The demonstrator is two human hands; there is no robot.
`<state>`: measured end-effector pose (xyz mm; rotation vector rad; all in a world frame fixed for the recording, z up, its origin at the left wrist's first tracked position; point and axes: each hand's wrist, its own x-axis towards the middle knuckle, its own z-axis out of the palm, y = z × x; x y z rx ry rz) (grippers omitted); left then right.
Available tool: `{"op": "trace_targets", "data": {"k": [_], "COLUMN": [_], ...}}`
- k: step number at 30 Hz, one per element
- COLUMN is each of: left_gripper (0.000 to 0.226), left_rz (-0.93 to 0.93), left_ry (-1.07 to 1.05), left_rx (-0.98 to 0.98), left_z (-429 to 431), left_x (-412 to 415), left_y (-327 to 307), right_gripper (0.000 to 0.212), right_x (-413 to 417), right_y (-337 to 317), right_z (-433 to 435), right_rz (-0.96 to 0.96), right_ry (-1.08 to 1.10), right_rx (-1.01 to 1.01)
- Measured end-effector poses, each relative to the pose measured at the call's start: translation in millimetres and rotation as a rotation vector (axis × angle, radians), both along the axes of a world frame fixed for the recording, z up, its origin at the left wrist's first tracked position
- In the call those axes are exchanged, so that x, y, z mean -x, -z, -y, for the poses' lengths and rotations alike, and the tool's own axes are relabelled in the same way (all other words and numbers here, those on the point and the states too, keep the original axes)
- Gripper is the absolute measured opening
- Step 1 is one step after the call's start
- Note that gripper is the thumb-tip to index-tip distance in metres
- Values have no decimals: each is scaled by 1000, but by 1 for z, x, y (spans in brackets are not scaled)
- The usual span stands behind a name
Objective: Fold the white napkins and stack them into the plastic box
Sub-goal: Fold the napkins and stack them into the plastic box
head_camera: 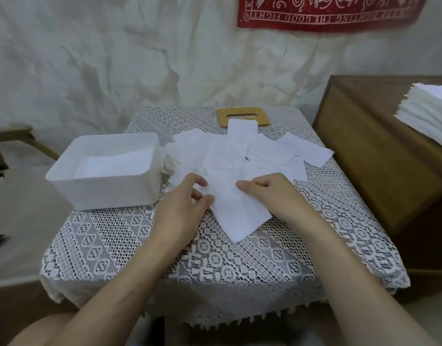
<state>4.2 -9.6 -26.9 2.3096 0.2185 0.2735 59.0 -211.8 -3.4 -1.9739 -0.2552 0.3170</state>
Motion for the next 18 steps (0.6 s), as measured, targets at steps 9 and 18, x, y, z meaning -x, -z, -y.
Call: {"op": "trace_targets", "data": {"k": [9, 18], "left_gripper": [45, 13], "left_rz": [-8, -165], "left_ry": [-23, 20], "left_rx": [359, 913], "left_z": [0, -17], "left_x": [11, 16], "left_y": [-14, -14], "right_gripper": [11, 11], "right_x": [11, 20], "right_y": [-6, 0], "right_z": [-13, -32], "right_rz": [-69, -104], "right_ry": [-15, -4], "right_rx": [-372, -258]}}
